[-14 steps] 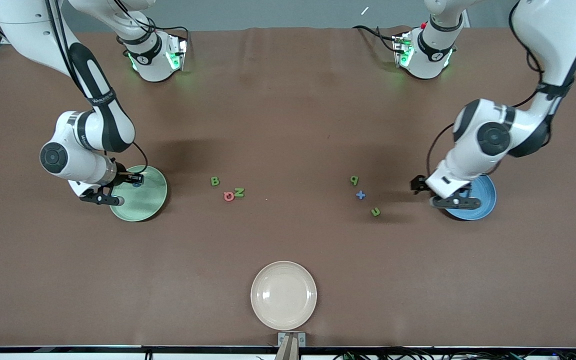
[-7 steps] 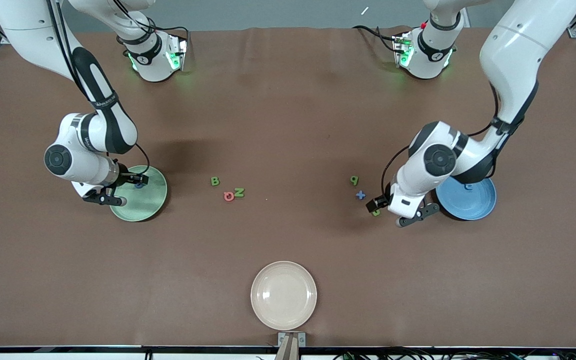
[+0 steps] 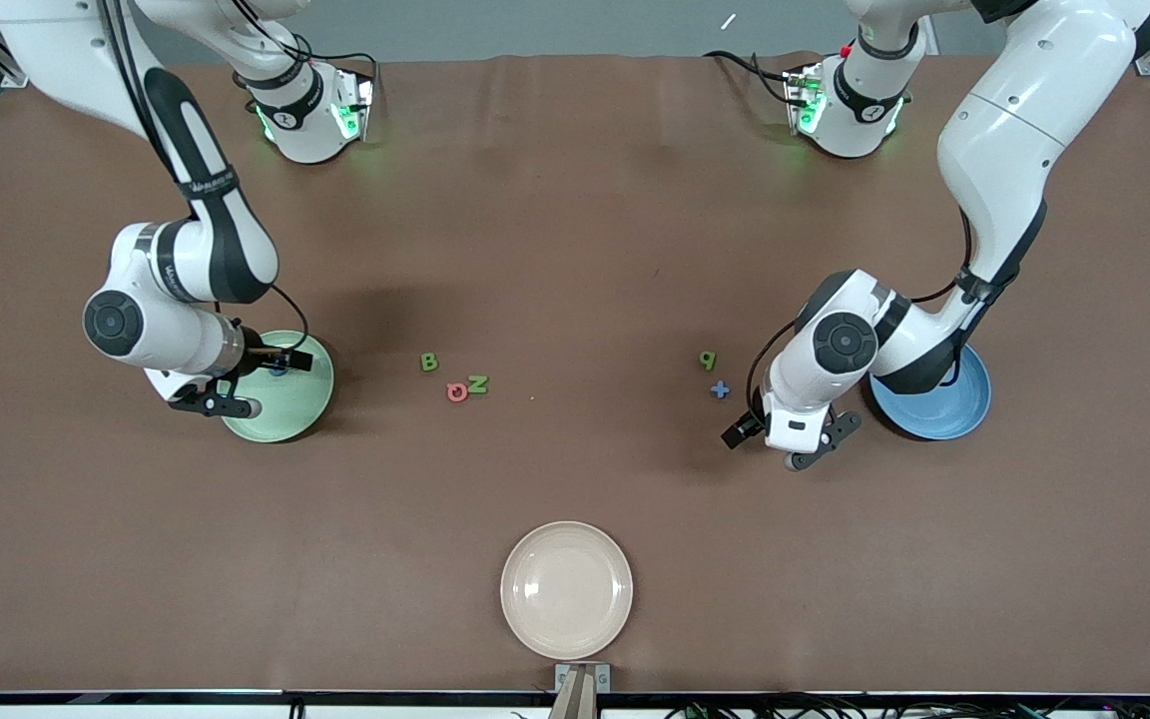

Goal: Sort upper and lower case letters into plates

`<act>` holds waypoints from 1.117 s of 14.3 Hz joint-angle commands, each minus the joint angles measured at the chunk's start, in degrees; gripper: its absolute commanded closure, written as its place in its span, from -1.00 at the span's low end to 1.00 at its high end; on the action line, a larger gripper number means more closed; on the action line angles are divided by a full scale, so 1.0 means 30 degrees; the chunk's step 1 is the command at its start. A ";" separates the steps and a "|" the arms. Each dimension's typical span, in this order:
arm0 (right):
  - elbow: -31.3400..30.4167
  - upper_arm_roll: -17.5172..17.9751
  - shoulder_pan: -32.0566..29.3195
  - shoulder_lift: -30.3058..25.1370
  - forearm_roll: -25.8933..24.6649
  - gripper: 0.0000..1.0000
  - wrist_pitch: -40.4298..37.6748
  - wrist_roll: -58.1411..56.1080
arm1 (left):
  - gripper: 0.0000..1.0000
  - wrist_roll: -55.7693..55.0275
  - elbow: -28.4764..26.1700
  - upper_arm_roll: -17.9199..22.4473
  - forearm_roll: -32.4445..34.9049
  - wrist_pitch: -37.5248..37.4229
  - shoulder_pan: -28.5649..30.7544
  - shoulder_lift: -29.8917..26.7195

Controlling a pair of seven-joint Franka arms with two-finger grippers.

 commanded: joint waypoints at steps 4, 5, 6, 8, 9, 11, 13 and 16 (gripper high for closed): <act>-0.0387 -0.0042 0.3749 -0.0485 0.0160 -1.00 0.1028 0.2094 | -0.37 -0.0560 0.0458 0.0392 0.0486 -0.0243 -0.0571 0.0475; -0.0533 -0.0042 0.4276 -0.0455 0.0160 -1.00 0.1585 0.2095 | -0.29 -0.0560 0.0488 0.0685 0.0486 -0.0243 -0.0892 0.0475; -0.0563 -0.0042 0.4629 -0.0397 0.0160 -1.00 0.1909 0.2095 | -0.24 -0.0560 0.0517 0.0891 0.0457 -0.0214 -0.1069 0.0504; -0.0709 -0.0071 0.5536 -0.0338 0.0160 -1.00 0.2670 0.2241 | -0.20 -0.0531 0.0722 0.1039 0.0486 -0.0214 -0.1217 0.0708; -0.1000 -0.0071 0.5744 -0.0251 0.0160 -1.00 0.3341 0.2473 | -0.20 -0.0530 0.0722 0.1098 0.0486 -0.0214 -0.1362 0.0768; -0.1789 -0.0042 0.6065 -0.0104 0.0189 -0.99 0.4979 0.3029 | -0.03 -0.0530 0.0722 0.1361 0.0486 -0.0214 -0.1539 0.0739; -0.2087 -0.0042 0.6476 0.0334 0.0189 -0.93 0.5864 0.3236 | 0.30 -0.0443 0.0722 0.1362 0.0486 -0.0214 -0.1539 0.0710; -0.2058 -0.0042 0.6800 0.1095 0.0276 -0.77 0.6771 0.3383 | 0.66 -0.0209 0.0722 0.1333 0.0894 -0.0330 -0.1365 0.0534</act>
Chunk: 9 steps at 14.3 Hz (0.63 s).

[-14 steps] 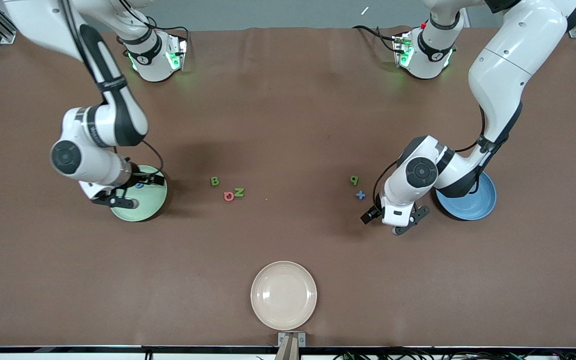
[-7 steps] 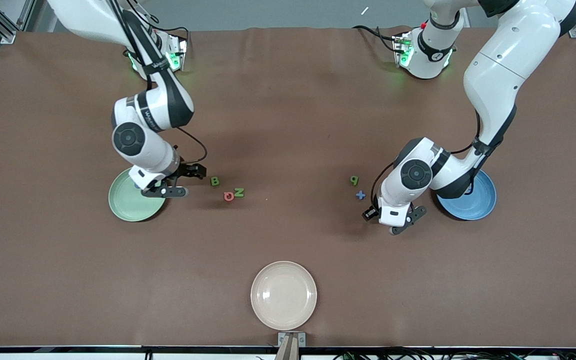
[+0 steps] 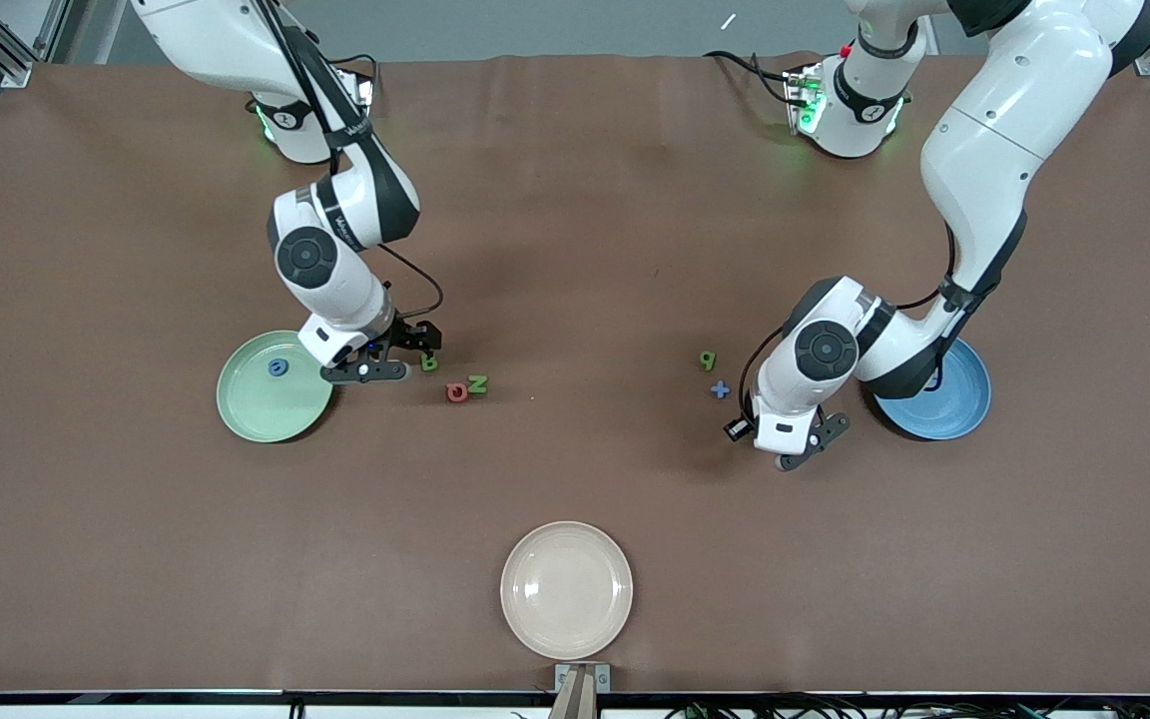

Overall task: Sort upper and lower case letters into plates
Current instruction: 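Lower the n into the blue plate while the right gripper grasps B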

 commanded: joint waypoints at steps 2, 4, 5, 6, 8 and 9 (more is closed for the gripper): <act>-0.0219 -0.0146 0.0640 0.0948 0.0332 -0.72 0.1629 0.0402 | 0.71 -0.0146 0.0295 0.0217 0.0761 -0.0212 -0.0008 -0.0154; -0.0219 -0.0146 0.0874 0.1417 0.0332 -0.69 0.2449 0.1218 | 0.72 0.0495 0.0178 0.0100 0.0761 -0.1754 0.0197 -0.1175; -0.0190 -0.0146 0.1021 0.1536 0.0332 -0.63 0.2598 0.1455 | 0.72 0.1108 0.0119 0.0042 0.0703 -0.3012 0.0198 -0.1761; -0.0190 -0.0146 0.1022 0.1595 0.0332 -0.58 0.2686 0.1486 | 0.72 0.2071 -0.0055 0.0012 0.0441 -0.3953 0.0285 -0.2463; -0.0190 -0.0146 0.1051 0.1654 0.0361 -0.40 0.2716 0.1487 | 0.72 0.4005 -0.1310 -0.1151 0.0147 -0.4372 0.2149 -0.3783; -0.0190 -0.0146 0.1051 0.1654 0.0361 -0.37 0.2716 0.1487 | 0.72 0.4855 -0.1897 -0.2407 0.0145 -0.4402 0.3843 -0.4108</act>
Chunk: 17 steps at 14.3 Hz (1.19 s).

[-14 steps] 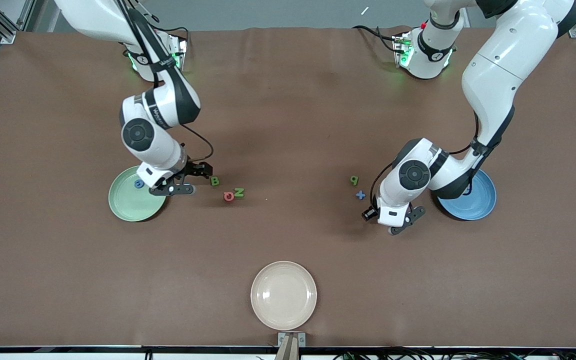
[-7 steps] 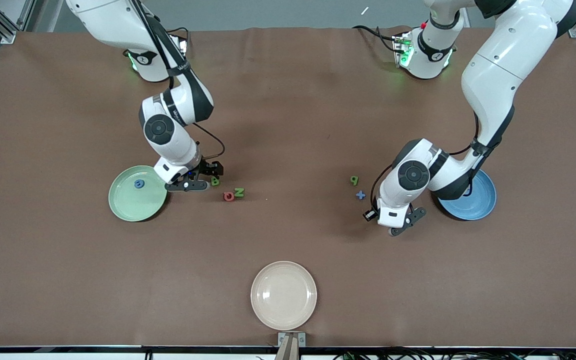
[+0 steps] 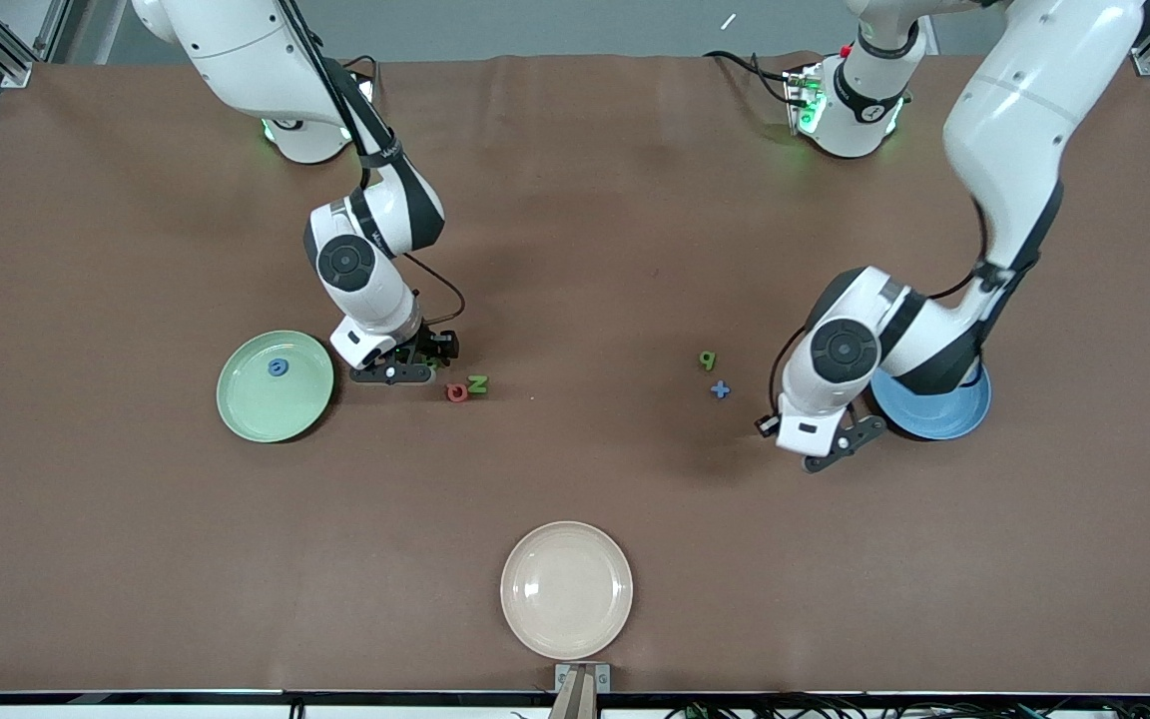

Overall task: Sort upper and lower case letters into plates
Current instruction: 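Lower the n into the blue plate while the right gripper grasps B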

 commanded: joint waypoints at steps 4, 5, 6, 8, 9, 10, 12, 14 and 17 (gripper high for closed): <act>-0.0209 -0.0146 0.0506 -0.0096 0.0322 -0.09 0.0138 0.0876 | 0.72 0.6291 -0.5432 -0.7479 0.0435 -0.0502 1.0941 -0.2644; -0.0209 -0.0146 0.0566 -0.0095 0.0322 -0.03 0.0138 0.0937 | 0.72 0.7290 -0.5933 -0.8331 0.1048 -0.0473 1.2497 -0.2616; -0.0209 -0.0146 0.0566 -0.0095 0.0322 -0.01 0.0138 0.0938 | 0.72 0.8142 -0.6431 -0.8716 0.1750 -0.0298 1.3615 -0.2499; -0.0209 -0.0146 0.0566 -0.0066 0.0322 0.01 0.0108 0.0938 | 0.72 0.8967 -0.7106 -0.8720 0.2836 0.0693 1.4501 -0.2323; -0.0238 -0.0146 0.0566 -0.0066 0.0322 0.01 0.0108 0.0938 | 0.72 0.9202 -0.7429 -0.8691 0.3363 0.1338 1.4853 -0.2119; -0.0238 -0.0175 0.0566 -0.0066 0.0322 0.01 0.0079 0.0938 | 0.72 0.9234 -0.7635 -0.8691 0.4064 0.1808 1.5234 -0.1740; -0.0238 -0.0175 0.0537 -0.0008 0.0322 0.01 0.0079 0.0938 | 0.72 0.9234 -0.7957 -0.8691 0.5005 0.2076 1.5675 -0.1211; -0.0238 -0.0175 0.0537 0.0138 0.0322 0.01 0.0137 0.0938 | 0.72 0.9234 -0.8456 -0.8633 0.5709 0.2658 1.6115 -0.1005; -0.0238 -0.0175 0.0508 0.0139 0.0322 0.18 0.0109 0.0938 | 0.71 0.9234 -0.8867 -0.8515 0.6940 0.3541 1.6730 -0.0332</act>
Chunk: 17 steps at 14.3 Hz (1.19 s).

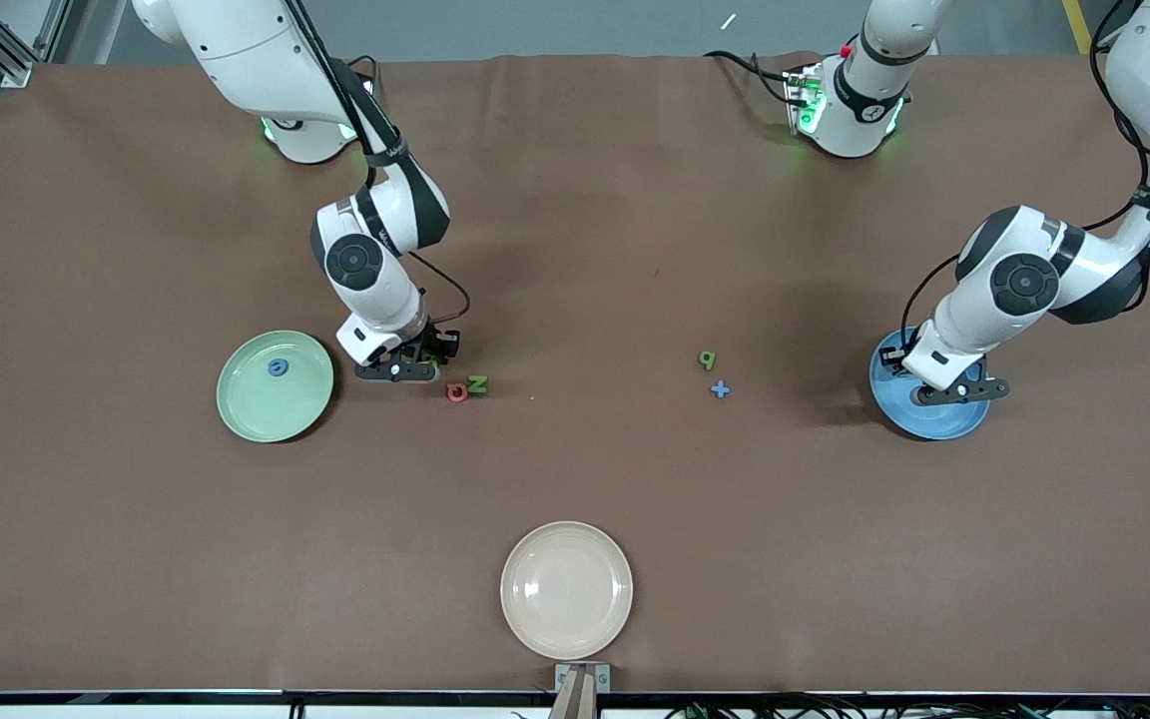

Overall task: Sort upper and lower case letters into plates
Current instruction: 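Lower the n into the blue plate while the right gripper grasps B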

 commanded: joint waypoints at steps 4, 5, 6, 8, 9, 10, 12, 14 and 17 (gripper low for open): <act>-0.0204 -0.0107 -0.0034 -0.0085 0.0188 0.94 0.0000 0.0253 | 0.69 0.0122 -0.0690 0.0180 0.1317 0.0659 0.0723 0.0435; -0.0175 -0.0136 -0.0121 -0.0114 0.0188 0.96 -0.0029 0.0253 | 0.69 0.0123 -0.0719 0.0210 0.1639 0.0775 0.0723 0.0522; -0.0175 -0.0136 -0.0354 -0.0173 0.0188 0.97 -0.0058 0.0224 | 0.68 0.0123 -0.0777 0.0327 0.1846 0.0806 0.0752 0.0638; 0.0058 -0.0136 -0.0794 -0.0552 0.0188 0.98 -0.1193 0.0049 | 0.64 0.0094 -0.0778 0.0504 0.2024 0.0894 0.0752 0.0698; 0.0321 -0.0165 -0.1173 -0.1047 0.0188 0.99 -0.2158 -0.0039 | 0.59 0.0093 -0.0778 0.0504 0.2024 0.0894 0.0752 0.0669; 0.0527 -0.0165 -0.1583 -0.1487 0.0188 0.99 -0.2951 -0.0127 | 0.31 0.0122 -0.0778 0.0504 0.2024 0.0894 0.0752 0.0640; 0.1141 -0.0224 -0.2811 -0.2221 0.0188 0.99 -0.4941 -0.1611 | -0.91 0.0733 -0.0690 0.0445 0.2053 0.0894 0.0752 0.0465; 0.1261 -0.0224 -0.4538 -0.2924 0.0188 0.99 -0.6089 -0.4392 | -1.00 0.1060 -0.0515 -0.0020 0.1966 0.0720 0.0752 0.0143; 0.1086 -0.0253 -0.6357 -0.3103 0.0188 0.98 -0.6855 -0.7093 | -1.00 0.0535 0.0244 -0.1716 0.0799 -0.0273 0.0752 0.0141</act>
